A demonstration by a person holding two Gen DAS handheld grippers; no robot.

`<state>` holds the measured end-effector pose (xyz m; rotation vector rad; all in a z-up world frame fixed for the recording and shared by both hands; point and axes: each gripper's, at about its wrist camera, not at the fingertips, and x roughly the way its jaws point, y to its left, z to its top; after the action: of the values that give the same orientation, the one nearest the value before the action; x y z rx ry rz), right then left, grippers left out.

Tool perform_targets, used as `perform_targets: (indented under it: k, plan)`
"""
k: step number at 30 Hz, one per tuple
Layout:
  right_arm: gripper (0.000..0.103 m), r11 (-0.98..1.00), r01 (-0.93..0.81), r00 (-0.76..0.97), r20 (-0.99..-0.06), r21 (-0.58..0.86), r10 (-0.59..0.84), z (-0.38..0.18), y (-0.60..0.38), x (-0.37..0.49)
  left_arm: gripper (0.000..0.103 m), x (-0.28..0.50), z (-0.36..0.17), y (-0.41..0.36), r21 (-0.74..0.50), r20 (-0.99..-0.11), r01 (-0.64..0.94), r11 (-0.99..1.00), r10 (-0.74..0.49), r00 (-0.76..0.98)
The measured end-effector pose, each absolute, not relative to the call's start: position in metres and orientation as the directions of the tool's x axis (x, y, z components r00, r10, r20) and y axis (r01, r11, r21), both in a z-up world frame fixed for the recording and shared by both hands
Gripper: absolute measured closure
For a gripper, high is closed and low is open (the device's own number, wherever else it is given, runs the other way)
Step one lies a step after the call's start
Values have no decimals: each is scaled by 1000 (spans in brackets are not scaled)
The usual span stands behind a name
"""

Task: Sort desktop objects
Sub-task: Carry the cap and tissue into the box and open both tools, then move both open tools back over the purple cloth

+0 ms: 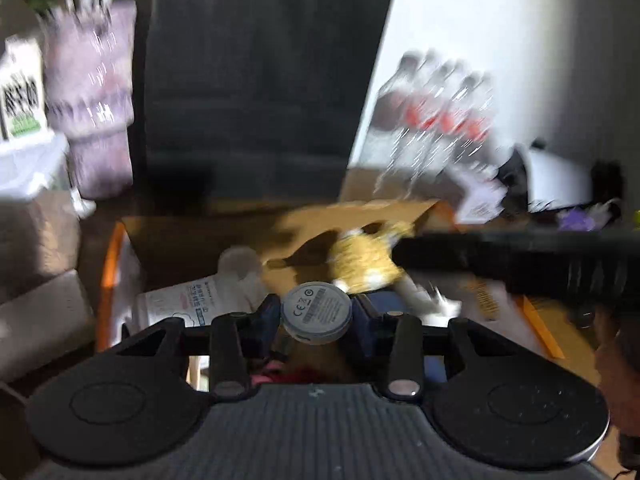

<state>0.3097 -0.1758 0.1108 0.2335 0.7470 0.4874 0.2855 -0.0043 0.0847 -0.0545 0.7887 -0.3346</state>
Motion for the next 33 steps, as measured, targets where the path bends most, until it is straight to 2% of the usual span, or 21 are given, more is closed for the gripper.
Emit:
perform_targets:
  k: [4,7,8,9,11,12,13,17,19,21,24,26,30,33]
  plan:
    - [78,904,-307,587,-688,299,427,84,-153,356,62,316,58,-5,-214,-738,229,950,-311,599]
    - [75,916,-281,549,-735,286,398,64,-147,375,50,327,52,-2,-239,-756,224,945,-326,568]
    - [74,918,-276,547,-738,286,394,61,-147,376,43,327,55,1,-254,-745,231,939,-342,573]
    - [72,918,-270,553,-734,290,394,59,-150,375,37,326,58,4,-260,-733,226,939,-344,586]
    - [67,915,-262,564,-720,308,404,61,-155,369,34,321,65,10,-265,-716,223,938,-346,606]
    - [61,910,-266,570,-709,319,415,64,-160,367,30,319,68,12,-259,-710,227,939,-345,613]
    - [57,909,-264,580,-699,324,418,68,-164,363,29,316,72,14,-247,-708,224,943,-333,623]
    - [55,929,-241,632,-681,282,371,87,-177,337,29,299,85,24,-230,-698,204,952,-307,647]
    - [46,937,-242,650,-675,251,349,92,-181,320,26,288,92,26,-223,-691,202,954,-301,657]
    - [44,946,-242,673,-665,214,323,97,-186,298,21,277,98,23,-191,-691,204,960,-280,666]
    - [42,954,-243,698,-652,175,297,103,-198,263,20,254,107,19,-142,-692,210,967,-249,678]
    - [40,957,-256,718,-636,136,283,106,-203,231,18,229,114,18,-117,-681,214,970,-235,693]
    - [24,955,-286,769,-575,82,280,110,-208,165,8,170,119,15,-64,-631,223,973,-213,746]
    - [22,952,-300,788,-550,52,278,105,-208,123,8,129,115,6,-21,-603,207,978,-177,778]
